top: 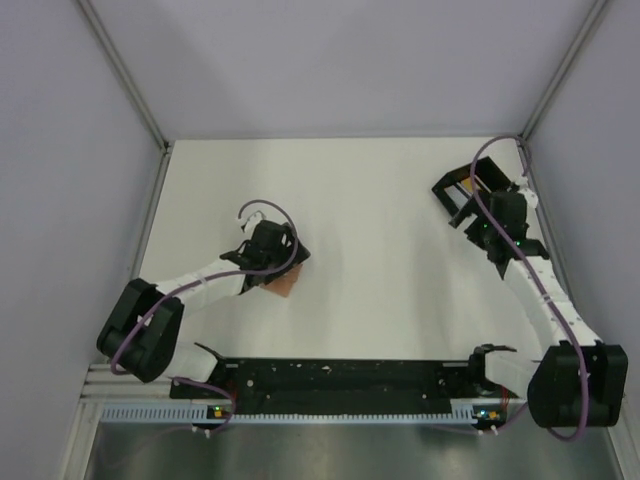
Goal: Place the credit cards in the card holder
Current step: Move the card holder to the center of the board.
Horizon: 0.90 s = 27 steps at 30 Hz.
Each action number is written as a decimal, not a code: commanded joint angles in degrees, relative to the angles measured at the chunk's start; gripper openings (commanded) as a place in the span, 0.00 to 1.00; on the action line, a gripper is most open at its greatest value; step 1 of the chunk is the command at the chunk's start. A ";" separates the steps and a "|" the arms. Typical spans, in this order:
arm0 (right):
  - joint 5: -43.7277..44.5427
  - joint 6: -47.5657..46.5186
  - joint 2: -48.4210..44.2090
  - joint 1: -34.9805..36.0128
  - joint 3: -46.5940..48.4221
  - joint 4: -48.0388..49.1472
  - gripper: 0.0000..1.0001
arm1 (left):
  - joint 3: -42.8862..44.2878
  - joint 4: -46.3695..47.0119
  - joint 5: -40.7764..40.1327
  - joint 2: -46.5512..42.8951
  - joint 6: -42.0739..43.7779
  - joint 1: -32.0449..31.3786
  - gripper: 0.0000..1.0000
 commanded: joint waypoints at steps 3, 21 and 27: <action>1.69 1.46 15.35 -9.86 15.32 -0.35 0.99 | -1.13 4.95 3.94 2.56 -4.48 -2.43 0.98; -0.87 -2.25 48.79 -11.80 37.16 -3.69 0.96 | 3.27 15.23 10.89 11.80 -8.97 -7.79 0.98; -5.87 -2.77 44.49 -11.71 29.78 -2.46 0.94 | 3.88 15.32 11.24 11.44 -8.35 -8.23 0.98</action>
